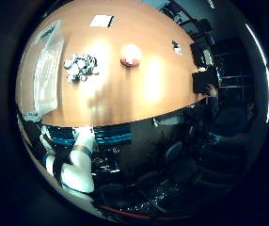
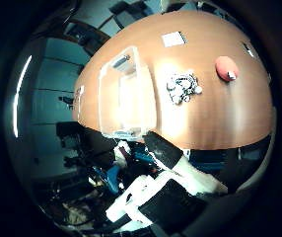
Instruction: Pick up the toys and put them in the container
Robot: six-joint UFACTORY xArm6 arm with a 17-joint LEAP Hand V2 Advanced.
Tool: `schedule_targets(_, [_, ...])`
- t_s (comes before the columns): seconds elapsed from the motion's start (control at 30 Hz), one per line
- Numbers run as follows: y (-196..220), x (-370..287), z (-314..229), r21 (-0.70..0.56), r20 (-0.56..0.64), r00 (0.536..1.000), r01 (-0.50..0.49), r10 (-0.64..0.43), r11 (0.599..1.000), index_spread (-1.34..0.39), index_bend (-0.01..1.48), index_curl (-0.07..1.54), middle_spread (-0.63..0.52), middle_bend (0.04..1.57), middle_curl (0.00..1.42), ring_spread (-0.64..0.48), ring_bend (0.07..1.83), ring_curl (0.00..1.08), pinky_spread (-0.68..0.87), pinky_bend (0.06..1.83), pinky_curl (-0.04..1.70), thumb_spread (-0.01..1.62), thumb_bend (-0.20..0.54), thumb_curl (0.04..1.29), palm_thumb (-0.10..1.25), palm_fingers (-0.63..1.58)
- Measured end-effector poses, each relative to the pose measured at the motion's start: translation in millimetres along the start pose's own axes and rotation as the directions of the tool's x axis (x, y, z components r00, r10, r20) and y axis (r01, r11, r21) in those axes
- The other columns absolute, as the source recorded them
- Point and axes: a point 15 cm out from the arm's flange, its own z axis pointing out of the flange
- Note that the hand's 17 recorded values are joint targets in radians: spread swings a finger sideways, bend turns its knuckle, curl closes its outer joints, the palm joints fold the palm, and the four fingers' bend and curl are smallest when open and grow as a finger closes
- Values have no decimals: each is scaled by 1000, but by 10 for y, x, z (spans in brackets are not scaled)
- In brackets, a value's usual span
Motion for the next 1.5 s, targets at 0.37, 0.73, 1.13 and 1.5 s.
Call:
schedule_targets(0.37, [-155, 805, 415, -77, 0, 998, -64, 64, 995, -343, 160, 295, 41, 192, 313, 202, 202, 198, 408, 273, 322, 1064, -28, 253, 416, 116])
schedule_targets(0.73, [-649, 1624, 1071, -56, -44, 994, -102, 100, 993, -342, 165, 284, 48, 192, 311, 209, 198, 234, 413, 293, 327, 1056, -24, 260, 405, 102])
schedule_targets(1.13, [-1306, 2175, 1764, -78, -33, 993, -118, 116, 990, -343, 172, 299, 48, 189, 305, 203, 195, 242, 415, 294, 325, 1041, -25, 270, 420, 110])
schedule_targets(1.5, [-1786, 2604, 2493, -131, -4, 993, -120, 121, 984, -344, 173, 302, 48, 189, 305, 203, 195, 244, 410, 288, 325, 1037, -23, 273, 431, 109])
